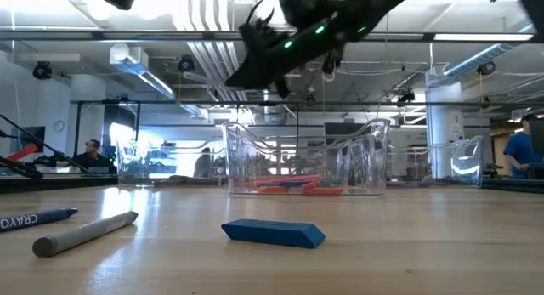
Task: Sort crayons/erasers/pens/pencils in bins
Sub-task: Put the gray pen into the top left transparent bin, then put the blue eraser into the bottom transparent bin
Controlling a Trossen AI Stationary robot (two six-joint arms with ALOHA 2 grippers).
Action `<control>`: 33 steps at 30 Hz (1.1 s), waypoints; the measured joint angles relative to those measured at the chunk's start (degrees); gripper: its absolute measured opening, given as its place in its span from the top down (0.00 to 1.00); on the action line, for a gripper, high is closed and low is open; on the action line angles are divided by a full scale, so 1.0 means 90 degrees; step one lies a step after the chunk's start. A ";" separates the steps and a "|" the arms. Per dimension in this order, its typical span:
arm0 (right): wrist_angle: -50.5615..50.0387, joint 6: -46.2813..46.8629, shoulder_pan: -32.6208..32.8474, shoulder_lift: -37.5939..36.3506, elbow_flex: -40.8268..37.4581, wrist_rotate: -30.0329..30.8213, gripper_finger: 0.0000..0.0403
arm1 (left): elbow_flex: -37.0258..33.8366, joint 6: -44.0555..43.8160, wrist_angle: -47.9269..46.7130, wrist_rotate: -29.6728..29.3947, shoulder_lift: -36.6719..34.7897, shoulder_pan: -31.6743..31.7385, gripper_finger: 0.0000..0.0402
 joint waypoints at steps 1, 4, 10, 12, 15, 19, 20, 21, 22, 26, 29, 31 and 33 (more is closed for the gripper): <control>-0.0025 -0.0006 -0.0162 0.0243 0.0309 -0.0196 0.90 | -0.0007 0.0000 -0.0007 -0.0002 0.0013 0.0000 0.88; -0.0169 -0.0074 -0.0537 0.0990 0.1216 -0.0887 0.90 | -0.0008 0.0001 -0.0063 0.0001 0.0035 0.0001 0.88; -0.0573 0.0316 -0.0852 0.2328 0.2843 -0.1087 0.76 | -0.0012 0.0002 -0.0067 -0.0002 -0.0149 0.0002 0.88; -0.1030 0.0423 -0.0909 0.2698 0.3447 -0.1069 0.66 | -0.0012 0.0002 -0.0138 -0.0002 -0.0224 0.0000 0.88; -0.2139 0.0350 -0.0988 0.3155 0.4400 -0.1005 0.52 | -0.0014 0.0006 -0.0302 -0.0005 -0.0311 -0.0001 0.88; -0.4361 -0.0264 -0.1041 0.3436 0.5627 -0.0898 0.38 | -0.0017 0.0047 -0.0401 -0.0034 -0.0370 -0.0001 0.88; -0.4926 -0.0467 -0.1042 0.3438 0.5876 -0.0888 0.36 | -0.0017 0.0055 -0.0415 -0.0036 -0.0387 0.0000 0.88; -0.5499 -0.0646 -0.1020 0.3404 0.6077 -0.0891 0.35 | -0.0017 0.0059 -0.0460 -0.0037 -0.0414 0.0000 0.88; -0.6073 -0.0802 -0.0961 0.3334 0.6198 -0.0871 0.34 | -0.0017 0.0061 -0.0477 -0.0041 -0.0443 0.0000 0.88; -0.7810 -0.1197 -0.0398 0.2805 0.6190 -0.0732 0.33 | -0.0019 0.0215 -0.0570 -0.0072 -0.0548 0.0000 0.88; -0.8451 -0.1447 0.0292 0.2364 0.5835 -0.0112 0.35 | -0.0019 0.0368 -0.0559 -0.0078 -0.0609 0.0000 0.88; -0.8457 -0.1441 0.0781 0.2043 0.5370 0.0278 0.37 | -0.0019 0.0379 -0.0566 -0.0080 -0.0617 0.0000 0.88; -0.8381 -0.1312 0.1276 0.1685 0.4811 0.0497 0.38 | -0.0019 0.0379 -0.0563 -0.0080 -0.0585 0.0000 0.88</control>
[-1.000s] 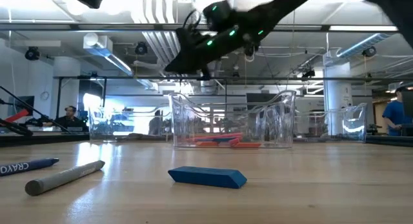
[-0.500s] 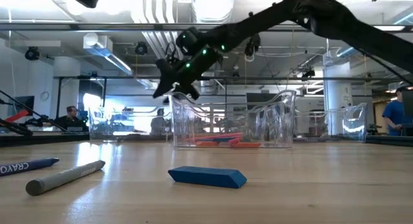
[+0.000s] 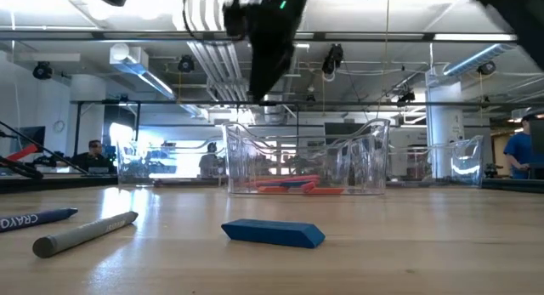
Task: Sort crayons/erasers/pens/pencils in bins
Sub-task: Put the blue eraser into the bottom transparent bin
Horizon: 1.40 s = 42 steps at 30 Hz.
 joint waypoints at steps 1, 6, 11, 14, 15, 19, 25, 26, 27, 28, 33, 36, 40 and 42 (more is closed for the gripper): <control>0.0121 0.0072 0.0247 -0.0198 -0.0349 0.0094 0.39 | 0.0000 -0.0002 -0.0002 0.0000 0.0022 -0.0001 0.88; 0.1983 0.0799 0.1458 -0.1519 -0.2638 0.0726 0.42 | 0.0000 -0.0036 0.0005 0.0000 0.0208 -0.0002 0.88; 0.5248 0.1821 0.2522 -0.2614 -0.5386 0.0944 0.43 | 0.0000 -0.0044 0.0139 0.0000 0.0528 0.0000 0.88; 0.7593 0.2033 0.3084 -0.2771 -0.6683 0.0931 0.43 | 0.0000 -0.0046 0.0199 -0.0001 0.0773 0.0000 0.88; 0.8264 0.1960 0.3252 -0.2771 -0.7019 0.0931 0.43 | 0.0000 -0.0054 0.0271 0.0000 0.0868 0.0000 0.88; 0.9962 0.1692 0.3726 -0.2566 -0.7809 0.1109 0.43 | 0.0007 -0.0257 0.0660 0.0000 0.1238 0.0000 0.88; 1.0684 0.2339 0.3891 -0.1848 -0.7920 0.2255 0.43 | 0.0029 -0.0376 0.1046 0.0000 0.1716 0.0001 0.88; 1.0684 0.2328 0.3927 -0.1686 -0.7859 0.2379 0.43 | 0.0027 -0.0376 0.1058 -0.0002 0.1768 0.0003 0.88; 1.0673 0.2257 0.3978 -0.1530 -0.7781 0.2492 0.43 | 0.0035 -0.0376 0.1075 -0.0006 0.1814 0.0007 0.88; 1.0660 0.2196 0.4031 -0.1372 -0.7693 0.2615 0.43 | 0.0039 -0.0376 0.1061 -0.0022 0.1843 0.0007 0.88; 1.0557 0.2088 0.4120 -0.0643 -0.7055 0.2940 0.43 | 0.0046 -0.0376 0.1074 -0.0032 0.1830 0.0007 0.88; 1.0090 0.2201 0.4113 -0.0253 -0.6584 0.2959 0.43 | 0.0032 -0.0376 0.1061 -0.0044 0.1814 0.0007 0.88; 0.9033 0.2562 0.4098 0.0136 -0.5955 0.3012 0.43 | 0.0032 -0.0379 0.1055 -0.0051 0.1811 0.0005 0.88; 0.8573 0.2723 0.4100 0.0229 -0.5706 0.3159 0.43 | 0.0029 -0.0379 0.1056 -0.0051 0.1811 0.0005 0.88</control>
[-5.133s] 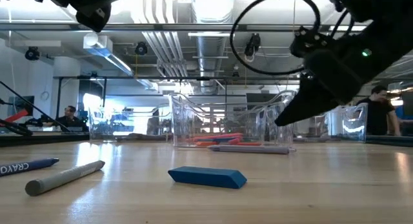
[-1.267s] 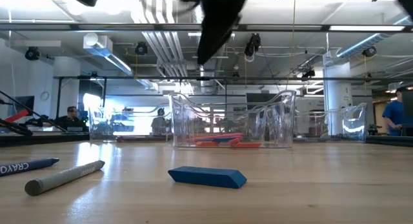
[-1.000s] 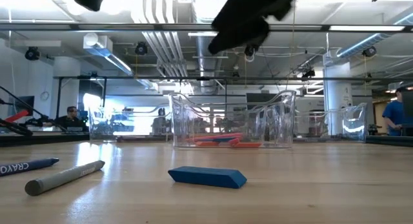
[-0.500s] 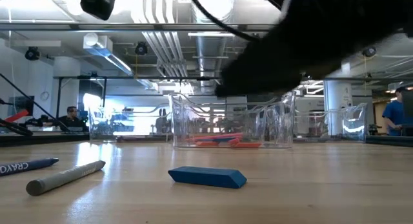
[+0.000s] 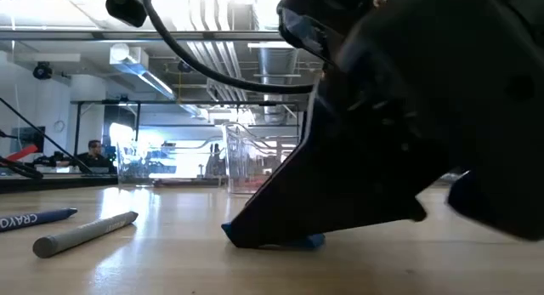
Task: Sort crayons/erasers/pens/pencils in bins
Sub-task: Put the blue eraser into the bottom transparent bin
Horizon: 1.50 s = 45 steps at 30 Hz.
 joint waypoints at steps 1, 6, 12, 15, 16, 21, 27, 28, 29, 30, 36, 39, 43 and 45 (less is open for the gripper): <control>-0.0152 0.0054 0.0002 0.0043 0.0083 0.0075 0.43 | 0.0000 0.0000 0.0001 0.0001 0.0000 -0.0004 0.88; -0.0554 0.0136 0.0005 0.0098 0.0258 0.0110 0.44 | 0.0000 0.0000 -0.0002 0.0000 0.0000 -0.0002 0.88; -0.1162 0.0343 -0.0010 -0.0035 0.0264 0.0127 0.50 | -0.0002 0.0000 -0.0004 0.0002 0.0000 -0.0002 0.88; -0.1172 0.0341 -0.0010 -0.0050 0.0262 0.0102 0.57 | -0.0005 0.0000 -0.0002 0.0002 0.0000 -0.0002 0.88; -0.1175 0.0341 -0.0010 -0.0053 0.0257 0.0079 0.59 | -0.0005 0.0000 -0.0002 0.0002 0.0000 -0.0002 0.88; -0.1186 0.0348 -0.0029 -0.0057 0.0257 -0.0227 0.76 | -0.0007 0.0000 -0.0002 0.0002 0.0000 -0.0002 0.88; -0.1274 0.0314 -0.0036 -0.0081 0.0255 -0.0352 0.92 | -0.0007 0.0000 -0.0002 0.0002 0.0000 -0.0002 0.88; -0.1288 0.0314 -0.0036 -0.0105 0.0252 -0.0374 0.93 | -0.0007 0.0000 -0.0002 0.0004 0.0000 -0.0002 0.88; -0.1304 0.0312 -0.0041 -0.0138 0.0252 -0.0388 0.94 | -0.0007 0.0000 -0.0002 0.0005 0.0000 -0.0002 0.88; -0.1373 0.0319 -0.0045 -0.0178 0.0252 -0.0448 0.95 | -0.0007 0.0000 -0.0002 0.0005 0.0000 -0.0001 0.88; -0.1770 0.0176 -0.0051 -0.0577 0.0196 -0.0493 0.98 | -0.0010 -0.0002 -0.0001 0.0005 0.0000 0.0001 0.88; -0.2012 0.0179 -0.0066 -0.0799 0.0185 -0.0283 0.98 | -0.0007 -0.0002 0.0002 0.0005 0.0000 0.0000 0.88; -0.2146 0.0195 -0.0066 -0.1083 0.0106 -0.0059 0.98 | -0.0007 -0.0003 0.0005 0.0007 0.0000 0.0000 0.88; -0.2146 0.0195 -0.0066 -0.1192 0.0051 -0.0055 0.98 | -0.0006 -0.0002 -0.0003 0.0007 0.0000 0.0000 0.88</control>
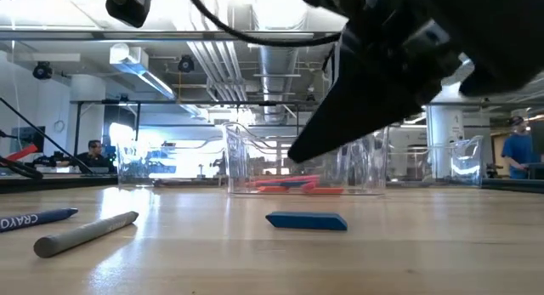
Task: Sort crayons/erasers/pens/pencils in bins
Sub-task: Put the blue eraser into the bottom transparent bin
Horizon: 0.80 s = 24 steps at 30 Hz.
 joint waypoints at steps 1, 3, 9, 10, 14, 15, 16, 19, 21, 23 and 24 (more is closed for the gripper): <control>0.0003 -0.0004 0.0000 -0.0039 -0.0014 0.0004 0.98 | 0.0006 -0.0001 0.0004 0.0000 0.0000 0.0000 0.88; 0.0030 -0.0002 0.0007 -0.0111 -0.0015 0.0010 0.98 | 0.0006 -0.0001 0.0004 0.0000 0.0000 0.0000 0.88; 0.0015 0.0413 0.0009 -0.0016 -0.0114 -0.0157 0.97 | 0.0006 0.0000 0.0001 0.0000 0.0000 0.0000 0.88; 0.0011 0.0563 -0.0007 0.0020 -0.0159 -0.0329 0.96 | 0.0006 -0.0001 0.0000 0.0000 0.0000 -0.0002 0.88; 0.0010 0.0954 -0.0034 0.0093 -0.0377 -0.0608 0.86 | 0.0006 -0.0001 0.0002 0.0000 0.0000 -0.0002 0.88; 0.0058 0.1024 -0.0034 0.0084 -0.0444 -0.0565 0.83 | 0.0006 0.0000 0.0002 0.0000 0.0000 -0.0002 0.88; 0.0114 0.1114 -0.0034 0.0063 -0.0519 -0.0474 0.80 | 0.0006 -0.0002 0.0008 0.0000 0.0000 -0.0002 0.88; 0.0401 0.1214 -0.0044 0.0002 -0.0814 -0.0213 0.72 | 0.0006 0.0000 0.0005 0.0000 0.0000 -0.0002 0.88; 0.0888 0.1230 -0.0071 -0.0005 -0.1052 -0.0223 0.67 | 0.0006 0.0000 0.0001 0.0000 0.0000 -0.0002 0.88; 0.1343 0.1230 -0.0078 -0.0007 -0.1255 -0.0210 0.64 | 0.0006 0.0000 0.0004 0.0000 0.0000 -0.0002 0.88; 0.1535 0.1246 -0.0083 -0.0007 -0.1342 -0.0199 0.62 | 0.0006 0.0000 0.0003 0.0000 0.0000 -0.0002 0.88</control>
